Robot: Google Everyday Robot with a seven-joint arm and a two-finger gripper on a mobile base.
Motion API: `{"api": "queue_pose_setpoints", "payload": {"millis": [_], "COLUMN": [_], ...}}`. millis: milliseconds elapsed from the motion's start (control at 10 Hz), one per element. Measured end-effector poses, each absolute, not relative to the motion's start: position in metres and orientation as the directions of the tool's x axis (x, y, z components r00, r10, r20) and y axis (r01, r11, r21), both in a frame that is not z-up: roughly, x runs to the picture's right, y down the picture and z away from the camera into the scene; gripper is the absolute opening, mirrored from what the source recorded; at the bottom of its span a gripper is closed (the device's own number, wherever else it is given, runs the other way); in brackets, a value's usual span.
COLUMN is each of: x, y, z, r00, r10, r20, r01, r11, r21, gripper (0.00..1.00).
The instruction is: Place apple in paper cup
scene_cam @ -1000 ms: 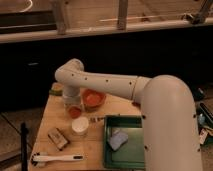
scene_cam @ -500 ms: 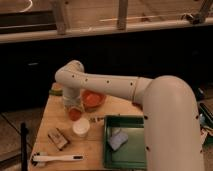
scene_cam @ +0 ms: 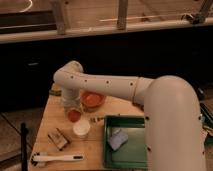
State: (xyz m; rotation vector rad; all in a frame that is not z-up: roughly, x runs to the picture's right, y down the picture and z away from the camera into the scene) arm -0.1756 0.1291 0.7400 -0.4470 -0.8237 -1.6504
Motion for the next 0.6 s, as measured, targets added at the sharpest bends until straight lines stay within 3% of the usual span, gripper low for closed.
{"api": "queue_pose_setpoints", "payload": {"millis": [600], "x": [-0.168], "y": [0.139], "z": [0.715], "r00": [-0.282], "r10": [-0.680], "r20": [0.677], "r01": [0.948], "r11": [-0.090], "r21": [0.305], "gripper": [0.00]}}
